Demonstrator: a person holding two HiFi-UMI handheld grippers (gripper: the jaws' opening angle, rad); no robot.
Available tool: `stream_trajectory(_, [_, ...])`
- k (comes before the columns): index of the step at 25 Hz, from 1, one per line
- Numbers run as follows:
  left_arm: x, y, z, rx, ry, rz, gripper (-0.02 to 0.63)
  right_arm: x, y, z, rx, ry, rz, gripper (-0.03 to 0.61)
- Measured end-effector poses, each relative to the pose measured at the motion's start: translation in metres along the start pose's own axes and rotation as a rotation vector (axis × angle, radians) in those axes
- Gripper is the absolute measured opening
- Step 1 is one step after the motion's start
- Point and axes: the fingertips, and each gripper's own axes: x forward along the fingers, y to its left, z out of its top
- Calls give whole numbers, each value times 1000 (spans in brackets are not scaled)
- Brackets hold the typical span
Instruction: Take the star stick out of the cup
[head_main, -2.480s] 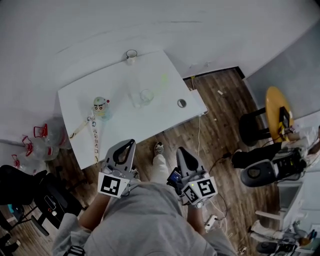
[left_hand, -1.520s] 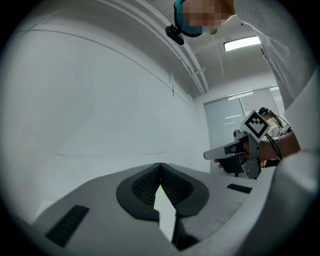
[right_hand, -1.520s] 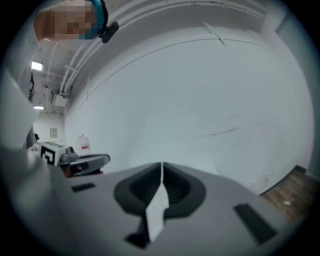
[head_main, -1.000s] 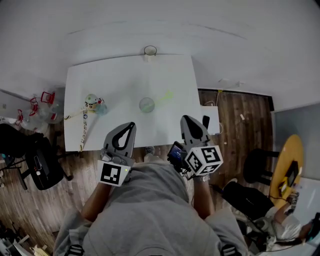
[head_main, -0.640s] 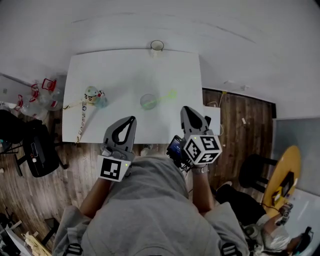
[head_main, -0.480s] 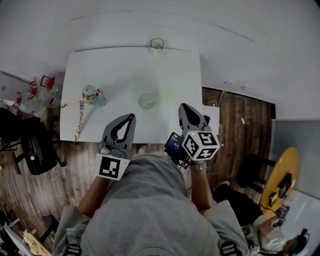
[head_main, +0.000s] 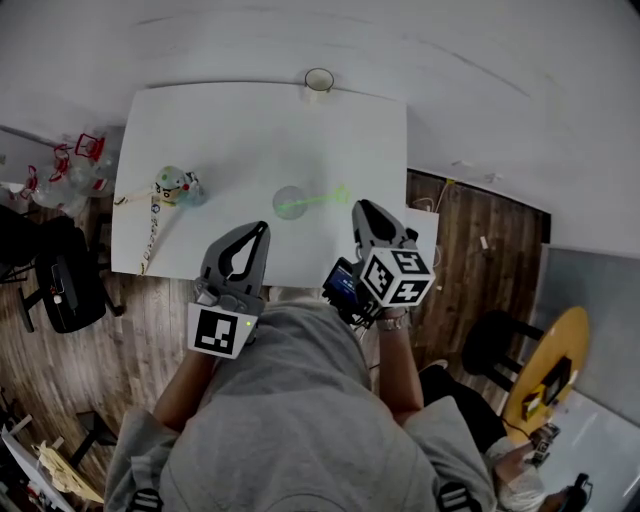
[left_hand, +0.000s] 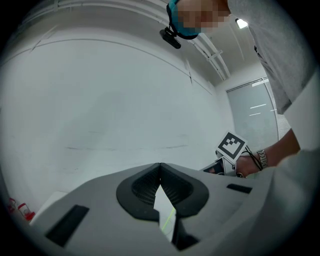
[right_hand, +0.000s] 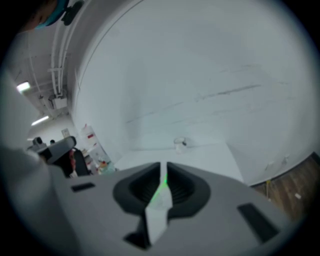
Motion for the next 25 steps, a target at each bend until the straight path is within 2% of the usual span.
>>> stream_trajectory(1, [2, 1, -2, -2, 6, 3, 32, 4, -1, -2, 4, 13, 5, 47])
stream_trajectory(3, [5, 3, -5, -4, 16, 6, 32, 12, -3, -7, 11, 43, 15, 130])
stream_trajectory(4, [7, 3, -6, -6, 19, 9, 32, 15, -5, -10, 16, 57, 19, 135])
stream_trajectory(11, [13, 11, -9, -14, 37, 36, 32, 36, -11, -24, 54, 121, 38, 143])
stream_trajectory(21, [17, 18, -16, -23, 64, 49, 32, 62, -8, -37, 57, 193, 73, 143])
stream_trajectory(25, [15, 20, -18, -16, 72, 55, 32, 67, -8, -42, 58, 205, 69, 122])
